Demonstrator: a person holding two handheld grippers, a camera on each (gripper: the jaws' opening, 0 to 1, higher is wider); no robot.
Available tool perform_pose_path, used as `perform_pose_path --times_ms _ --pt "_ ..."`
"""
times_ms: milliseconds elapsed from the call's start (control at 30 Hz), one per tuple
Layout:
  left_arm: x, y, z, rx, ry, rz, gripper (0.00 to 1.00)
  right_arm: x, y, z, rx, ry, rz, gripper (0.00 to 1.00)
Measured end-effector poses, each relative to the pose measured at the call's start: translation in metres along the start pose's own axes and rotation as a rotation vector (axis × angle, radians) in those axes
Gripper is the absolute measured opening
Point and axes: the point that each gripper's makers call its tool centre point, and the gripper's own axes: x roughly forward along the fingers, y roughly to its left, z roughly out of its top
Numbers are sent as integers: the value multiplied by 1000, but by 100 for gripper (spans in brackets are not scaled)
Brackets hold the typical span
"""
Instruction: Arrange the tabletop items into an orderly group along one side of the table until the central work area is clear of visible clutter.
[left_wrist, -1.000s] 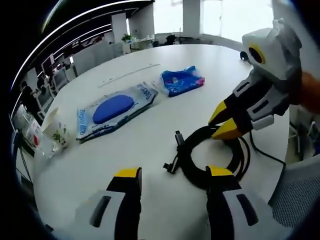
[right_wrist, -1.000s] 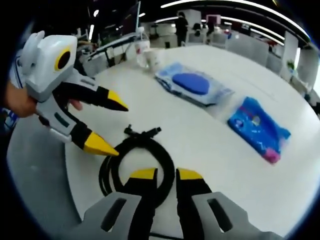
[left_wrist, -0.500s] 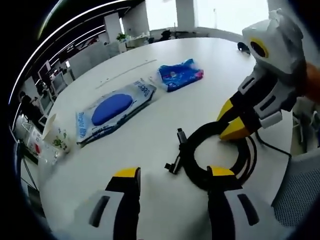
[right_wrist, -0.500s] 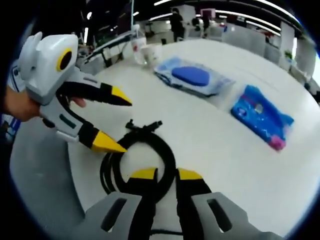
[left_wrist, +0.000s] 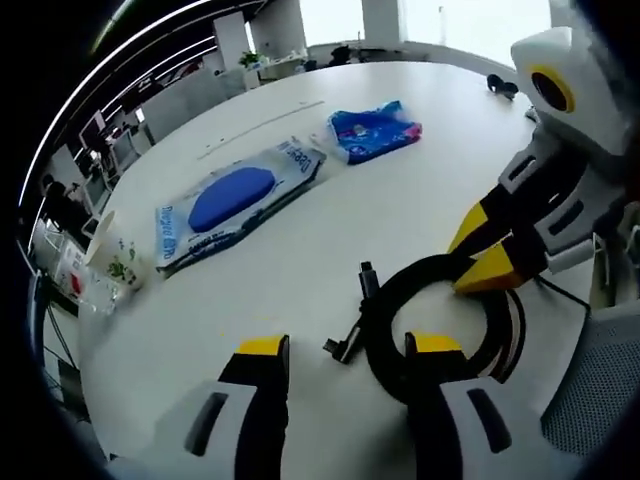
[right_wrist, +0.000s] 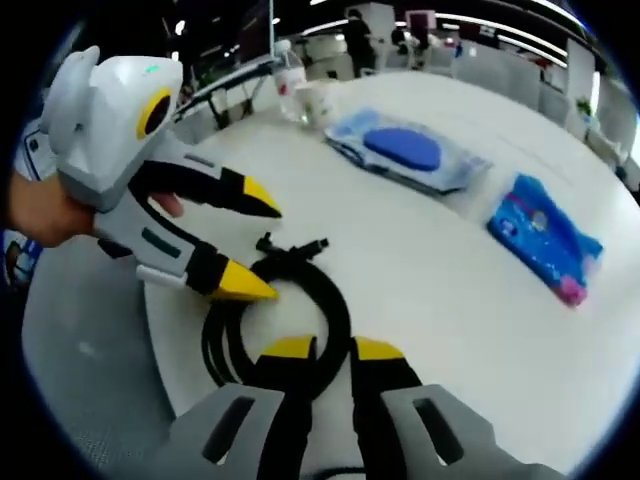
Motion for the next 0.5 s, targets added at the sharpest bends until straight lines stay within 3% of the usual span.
perform_pose_path --times_ms 133,233,500 --pt "-1 -2 -1 7 5 -4 42 1 -3 0 14 -8 -23 7" --pt "-2 -5 -4 -31 12 -11 43 2 -5 1 46 -13 -38 4" --pt "-4 -13 -7 -58 20 -23 33 4 -6 4 39 -10 -98 3"
